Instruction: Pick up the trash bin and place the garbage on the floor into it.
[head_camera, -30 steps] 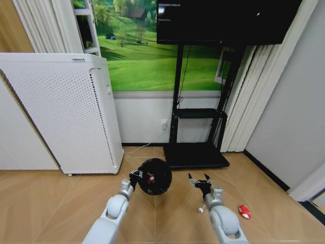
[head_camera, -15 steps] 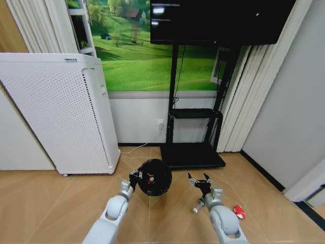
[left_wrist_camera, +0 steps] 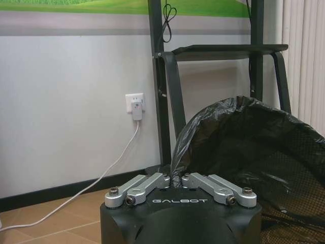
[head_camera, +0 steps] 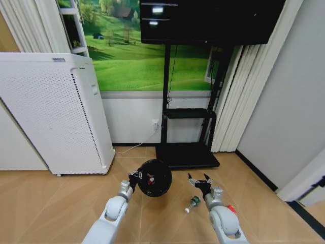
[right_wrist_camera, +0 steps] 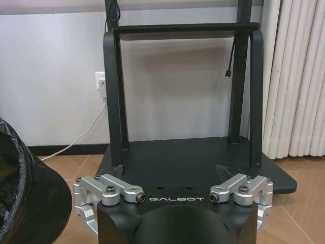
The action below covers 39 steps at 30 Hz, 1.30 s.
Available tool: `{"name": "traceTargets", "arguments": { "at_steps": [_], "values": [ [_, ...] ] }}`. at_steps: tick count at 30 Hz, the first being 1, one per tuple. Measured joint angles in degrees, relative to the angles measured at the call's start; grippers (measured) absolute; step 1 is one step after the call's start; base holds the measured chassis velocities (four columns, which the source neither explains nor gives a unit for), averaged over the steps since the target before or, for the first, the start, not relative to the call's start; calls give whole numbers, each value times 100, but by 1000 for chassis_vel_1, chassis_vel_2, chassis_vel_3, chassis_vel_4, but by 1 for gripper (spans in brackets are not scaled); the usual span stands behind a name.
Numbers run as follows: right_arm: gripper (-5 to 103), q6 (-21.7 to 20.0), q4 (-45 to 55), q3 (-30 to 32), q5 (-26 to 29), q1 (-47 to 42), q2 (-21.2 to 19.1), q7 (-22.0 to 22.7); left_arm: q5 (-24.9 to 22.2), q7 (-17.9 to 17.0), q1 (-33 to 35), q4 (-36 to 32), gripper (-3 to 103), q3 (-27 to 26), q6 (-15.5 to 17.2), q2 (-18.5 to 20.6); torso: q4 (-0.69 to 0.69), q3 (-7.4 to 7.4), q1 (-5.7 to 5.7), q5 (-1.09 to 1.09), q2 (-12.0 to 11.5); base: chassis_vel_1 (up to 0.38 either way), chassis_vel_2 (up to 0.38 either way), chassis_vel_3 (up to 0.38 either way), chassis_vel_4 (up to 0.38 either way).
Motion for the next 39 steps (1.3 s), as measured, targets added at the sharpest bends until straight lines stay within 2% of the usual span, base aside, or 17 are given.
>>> {"name": "traceTargets", "arguments": {
  "at_steps": [17,23,25,29,31,32,34,39],
  "values": [
    [100,-69,-79,-90,-25,-136,20,36,27,33,292,-327,4,-290,21,69,-1,0,0,1,-1,-84,-89,80,86],
    [100,-271,-345,-218,-61,-254,116,126,88,48,478,-521,4,-464,29,115,0,0,0,-1,-1,-12,-8,9,8],
    [100,-460,-665,-272,52,-210,221,323,101,54,577,-616,4,-538,30,131,2,0,-1,-1,-1,0,0,0,0],
    [100,-572,-990,-316,148,-172,305,510,103,54,626,-668,4,-573,30,135,0,0,0,0,-1,0,0,0,0],
    [100,-787,-1272,-362,495,-147,404,811,111,54,660,-703,4,-597,30,139,-1,0,0,0,-1,0,0,0,0],
    [100,-787,-1272,-362,495,-147,404,811,111,54,660,-703,4,-597,30,139,-1,0,0,0,-1,0,0,0,0],
    [100,-980,-1373,-459,1043,-117,492,1196,126,57,671,-706,4,-601,30,127,-1,0,0,-1,-1,0,0,0,0],
    [100,-1094,-1682,-611,1623,148,739,1727,187,53,689,-706,4,-572,30,54,-1,0,0,-1,-1,0,0,0,0]
  ]
}}
